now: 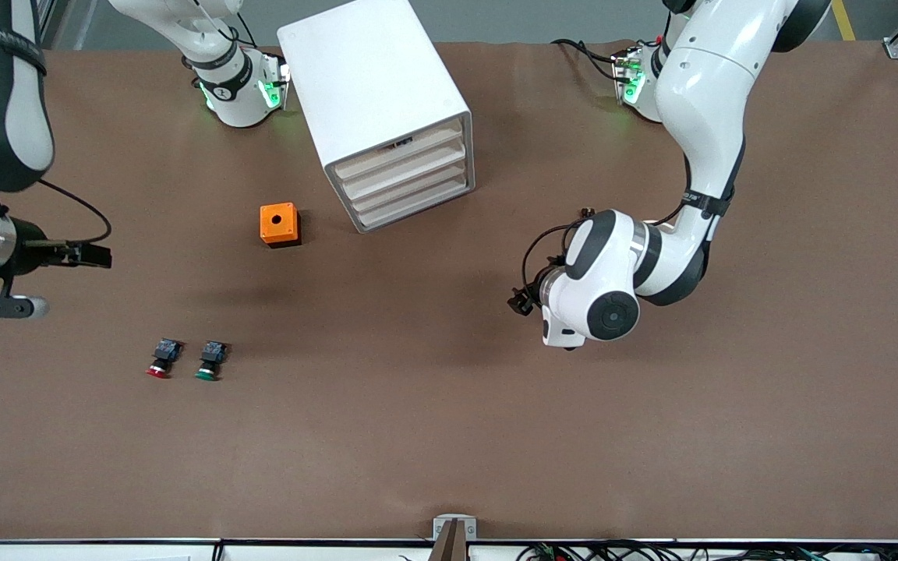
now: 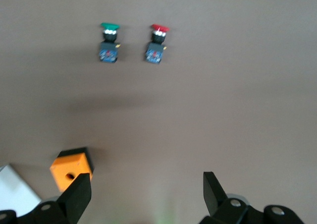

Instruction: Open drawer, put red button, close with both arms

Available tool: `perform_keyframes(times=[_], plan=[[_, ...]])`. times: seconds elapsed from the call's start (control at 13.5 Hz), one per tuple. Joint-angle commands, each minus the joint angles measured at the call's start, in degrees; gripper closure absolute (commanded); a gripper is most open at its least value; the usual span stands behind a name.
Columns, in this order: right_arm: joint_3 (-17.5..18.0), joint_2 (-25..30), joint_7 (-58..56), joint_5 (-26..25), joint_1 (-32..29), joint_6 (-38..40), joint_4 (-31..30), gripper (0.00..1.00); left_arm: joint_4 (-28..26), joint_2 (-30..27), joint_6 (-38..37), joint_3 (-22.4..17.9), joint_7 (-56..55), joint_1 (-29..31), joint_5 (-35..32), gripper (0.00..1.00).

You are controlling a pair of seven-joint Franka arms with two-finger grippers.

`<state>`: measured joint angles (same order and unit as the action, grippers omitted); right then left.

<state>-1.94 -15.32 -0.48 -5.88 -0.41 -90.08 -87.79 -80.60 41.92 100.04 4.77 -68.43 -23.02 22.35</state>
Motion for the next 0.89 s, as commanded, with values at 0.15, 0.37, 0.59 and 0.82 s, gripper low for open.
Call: perform_keyframes(times=[0.15,0.37,0.59,0.82], plan=[[0.27,-3.93,0.30,-1.32,-1.70,-12.36,-5.97,0.00,1.06,0.79,-10.71,-0.81,-6.72,8.50,4.45,0.00],[0.27,-5.59,4.42,-1.06,-1.70,-21.95,-11.94,0.00,1.15,1.76,-17.32,-0.81,-9.60,8.43,6.11,0.00],[0.27,-8.75,7.42,-0.97,-1.78,-30.04,-15.04,0.00,1.15,2.64,-18.21,-0.37,-31.67,6.59,18.39,0.00],[0.35,-11.91,7.60,-0.71,-2.66,-33.39,-15.30,0.00,1.67,4.04,-18.13,-0.37,-52.72,0.01,23.34,0.00]])
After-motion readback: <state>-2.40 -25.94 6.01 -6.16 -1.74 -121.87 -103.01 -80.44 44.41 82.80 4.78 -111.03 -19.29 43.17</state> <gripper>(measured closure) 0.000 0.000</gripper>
